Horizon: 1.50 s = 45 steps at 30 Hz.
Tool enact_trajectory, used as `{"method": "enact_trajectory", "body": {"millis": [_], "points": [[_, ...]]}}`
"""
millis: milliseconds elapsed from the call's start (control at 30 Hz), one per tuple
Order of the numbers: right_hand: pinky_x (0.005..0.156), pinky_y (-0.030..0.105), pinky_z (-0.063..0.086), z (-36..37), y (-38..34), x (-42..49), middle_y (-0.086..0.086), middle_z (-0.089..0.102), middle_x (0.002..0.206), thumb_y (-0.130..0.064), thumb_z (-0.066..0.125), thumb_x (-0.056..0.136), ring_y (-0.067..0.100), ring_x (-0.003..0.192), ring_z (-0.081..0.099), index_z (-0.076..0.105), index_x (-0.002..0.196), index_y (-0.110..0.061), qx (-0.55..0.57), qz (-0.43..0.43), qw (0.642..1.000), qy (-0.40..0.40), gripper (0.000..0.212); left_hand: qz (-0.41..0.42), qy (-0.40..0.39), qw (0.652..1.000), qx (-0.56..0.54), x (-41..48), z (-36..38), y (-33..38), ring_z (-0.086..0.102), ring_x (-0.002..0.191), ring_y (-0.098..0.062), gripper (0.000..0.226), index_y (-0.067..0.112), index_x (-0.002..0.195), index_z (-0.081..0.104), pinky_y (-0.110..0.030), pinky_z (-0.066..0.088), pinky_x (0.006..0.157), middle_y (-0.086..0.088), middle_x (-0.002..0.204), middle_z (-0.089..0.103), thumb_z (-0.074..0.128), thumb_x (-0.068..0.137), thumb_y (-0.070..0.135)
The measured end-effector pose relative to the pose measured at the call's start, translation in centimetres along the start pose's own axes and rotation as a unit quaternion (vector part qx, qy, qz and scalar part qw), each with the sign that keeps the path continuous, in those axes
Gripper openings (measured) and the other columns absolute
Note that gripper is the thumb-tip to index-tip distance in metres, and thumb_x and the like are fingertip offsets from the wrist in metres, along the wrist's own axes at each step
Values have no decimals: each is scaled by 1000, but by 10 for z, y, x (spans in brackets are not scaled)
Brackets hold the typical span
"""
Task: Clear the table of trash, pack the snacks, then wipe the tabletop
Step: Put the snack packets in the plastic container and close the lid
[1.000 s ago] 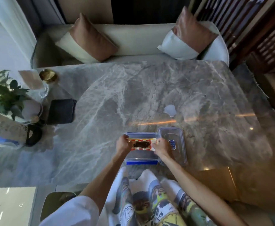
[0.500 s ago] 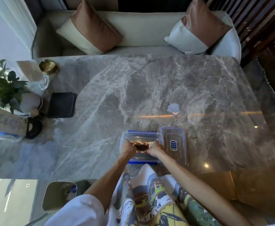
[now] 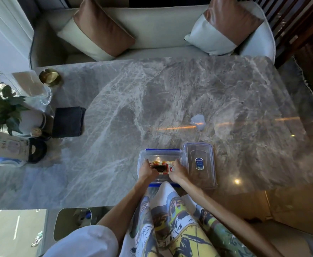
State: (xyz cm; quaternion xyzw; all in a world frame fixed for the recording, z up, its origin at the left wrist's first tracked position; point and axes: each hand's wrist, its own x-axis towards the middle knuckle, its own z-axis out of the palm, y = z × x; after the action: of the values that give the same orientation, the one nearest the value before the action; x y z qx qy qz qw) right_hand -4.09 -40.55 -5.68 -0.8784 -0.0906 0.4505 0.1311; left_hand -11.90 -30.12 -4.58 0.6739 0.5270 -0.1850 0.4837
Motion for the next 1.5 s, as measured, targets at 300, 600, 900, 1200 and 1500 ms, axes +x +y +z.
{"method": "enact_trajectory", "body": {"millis": [300,600,900,1200,1500], "points": [[104,41,46,-8,-1,-11,12,45,149,-14,47,95,32,131,50,29,150,-16,-29,-70,997,32,58,73,6,996,41,-4,-5,0,63,108,-32,37,2,120,60,-34,48,87,-19,116,68,47,85,-2],[81,36,50,-68,60,-28,7,71,104,-18,55,93,30,99,65,67,102,-16,8,-86,955,283,15,245,-15,925,291,16,3,88,62,114,-36,46,18,130,57,-44,51,96,-18,127,64,41,89,6],[80,31,48,-51,143,-34,19,68,111,-26,61,86,34,104,66,60,112,-1,167,181,959,139,36,277,-82,847,446,41,78,172,48,130,-34,47,10,135,50,-45,41,108,-16,139,52,48,88,10],[110,48,43,-49,146,-25,33,51,137,-1,53,95,41,130,50,44,135,10,591,264,762,-21,43,233,-116,839,478,58,118,168,41,130,-41,54,6,139,43,-42,34,111,-25,137,44,55,87,14],[61,27,49,-96,158,-17,17,55,72,5,52,90,20,60,56,58,86,-4,584,222,775,97,12,299,-10,919,258,36,100,192,43,123,-37,40,-1,124,50,-38,32,103,-26,126,51,60,91,19]]}}
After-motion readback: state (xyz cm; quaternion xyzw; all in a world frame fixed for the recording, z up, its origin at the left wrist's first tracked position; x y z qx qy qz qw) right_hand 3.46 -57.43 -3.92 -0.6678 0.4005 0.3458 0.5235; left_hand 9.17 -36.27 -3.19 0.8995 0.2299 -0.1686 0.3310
